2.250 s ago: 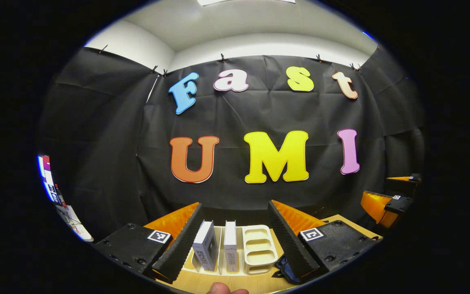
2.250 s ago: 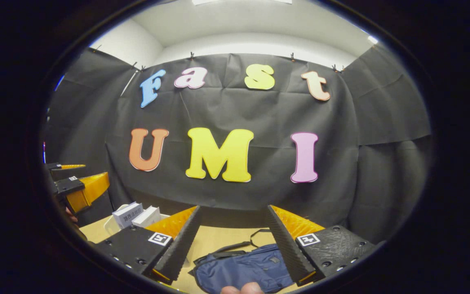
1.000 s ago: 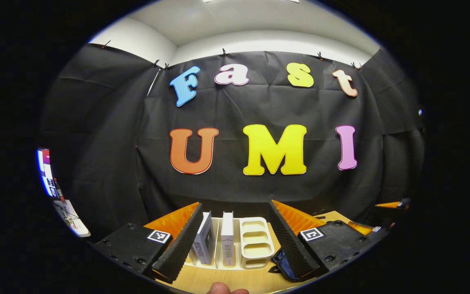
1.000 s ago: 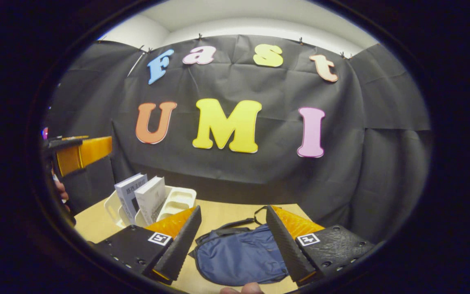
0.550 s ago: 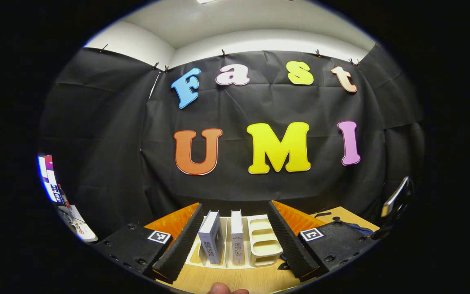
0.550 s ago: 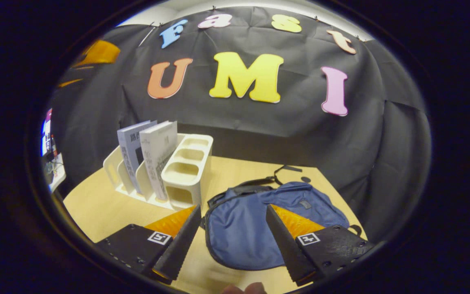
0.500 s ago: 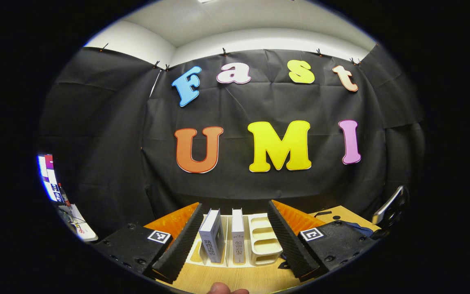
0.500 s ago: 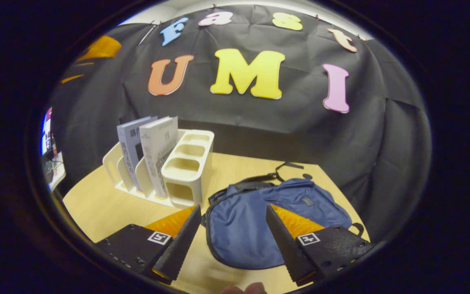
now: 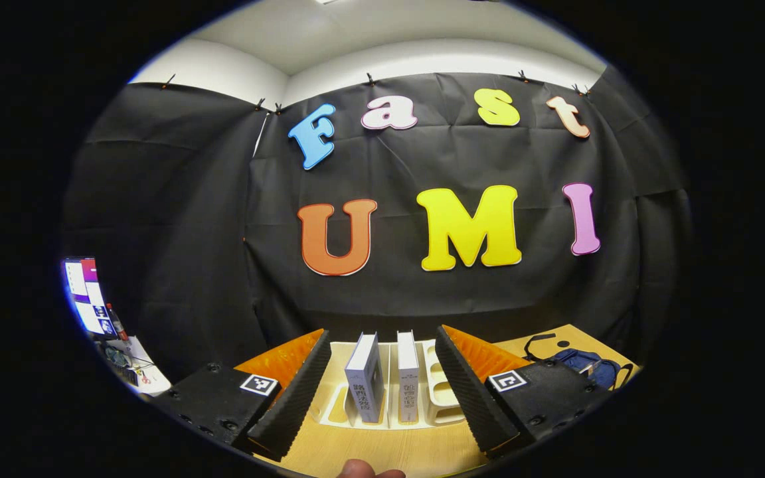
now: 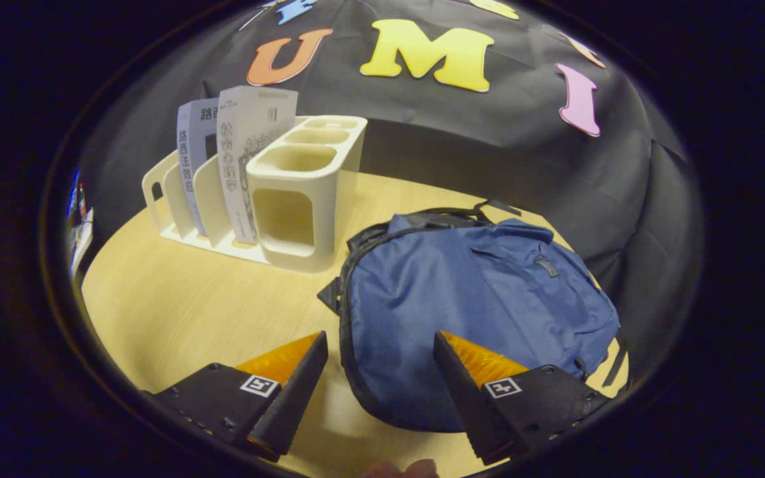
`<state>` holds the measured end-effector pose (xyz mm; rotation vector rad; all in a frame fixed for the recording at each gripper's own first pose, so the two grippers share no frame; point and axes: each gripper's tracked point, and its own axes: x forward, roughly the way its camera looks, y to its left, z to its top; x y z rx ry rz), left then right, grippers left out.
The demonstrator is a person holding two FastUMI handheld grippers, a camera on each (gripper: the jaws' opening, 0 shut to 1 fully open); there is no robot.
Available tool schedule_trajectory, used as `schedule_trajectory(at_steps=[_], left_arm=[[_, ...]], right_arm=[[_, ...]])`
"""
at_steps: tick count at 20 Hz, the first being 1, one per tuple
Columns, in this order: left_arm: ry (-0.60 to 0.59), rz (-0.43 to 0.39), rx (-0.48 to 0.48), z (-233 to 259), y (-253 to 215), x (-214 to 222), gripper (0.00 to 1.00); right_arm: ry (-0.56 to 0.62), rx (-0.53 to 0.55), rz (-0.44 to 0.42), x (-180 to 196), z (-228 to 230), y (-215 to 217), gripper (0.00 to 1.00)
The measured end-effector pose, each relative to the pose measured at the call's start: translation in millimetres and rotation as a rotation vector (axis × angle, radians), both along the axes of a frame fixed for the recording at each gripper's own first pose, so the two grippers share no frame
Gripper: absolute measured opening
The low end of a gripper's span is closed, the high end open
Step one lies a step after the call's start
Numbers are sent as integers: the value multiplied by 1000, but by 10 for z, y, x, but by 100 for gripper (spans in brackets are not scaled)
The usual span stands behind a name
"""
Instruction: Open the schoolbag, grab two books from the bookshelf and put them into the schoolbag.
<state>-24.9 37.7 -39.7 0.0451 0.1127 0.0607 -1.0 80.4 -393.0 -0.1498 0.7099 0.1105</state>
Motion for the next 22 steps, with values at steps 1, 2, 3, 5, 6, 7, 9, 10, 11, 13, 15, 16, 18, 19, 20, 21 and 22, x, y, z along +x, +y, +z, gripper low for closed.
schedule_trajectory(at_steps=[1, 2, 3, 5, 6, 7, 9, 10, 11, 13, 15, 16, 18, 19, 20, 21, 22], left_arm=[[4, 6, 1, -4, 14, -4, 99], [7, 11, 2, -4, 29, -10, 99], [11, 16, 2, -19, 45, -19, 99], [22, 20, 1, -40, 66, -24, 99], [28, 23, 7, -56, 79, -42, 99], [31, 27, 12, -56, 96, -52, 99], [28, 33, 15, -28, 97, -55, 99], [29, 36, 15, -30, 110, -61, 99], [32, 39, 14, -36, 124, -59, 99], [35, 42, 6, -41, 122, -55, 99], [36, 45, 1, -42, 108, -45, 99], [35, 44, -1, -41, 104, -41, 99], [32, 41, -5, -33, 94, -37, 99], [30, 40, -6, -18, 83, -33, 99], [29, 40, -7, -24, 79, -26, 99], [28, 40, -10, -22, 77, -16, 99], [29, 40, -13, -27, 74, -7, 99]], right_arm=[[5, -12, -9, 38, -68, -24, 96], [7, -16, -20, 89, -123, -33, 96], [4, -18, -30, 113, -159, -29, 96], [-18, -24, -49, 171, -169, -20, 96], [-25, -24, -57, 210, -168, -26, 96], [-30, -23, -66, 220, -179, -43, 96], [-39, -29, -79, 267, -186, -91, 96], [-42, -31, -80, 278, -180, -112, 99], [-43, -34, -81, 291, -191, -118, 99], [-30, -46, -82, 308, -195, -151, 94], [-2, -37, -72, 301, -203, -167, 70], [3, -19, -59, 327, -182, -143, 62], [7, 4, -39, 323, -98, -103, 35], [11, -1, -29, 308, -103, -104, 22], [18, 2, -18, 297, -82, -103, 19], [18, 2, -10, 295, -70, -112, 19], [18, 11, -3, 300, -17, -97, 13]])
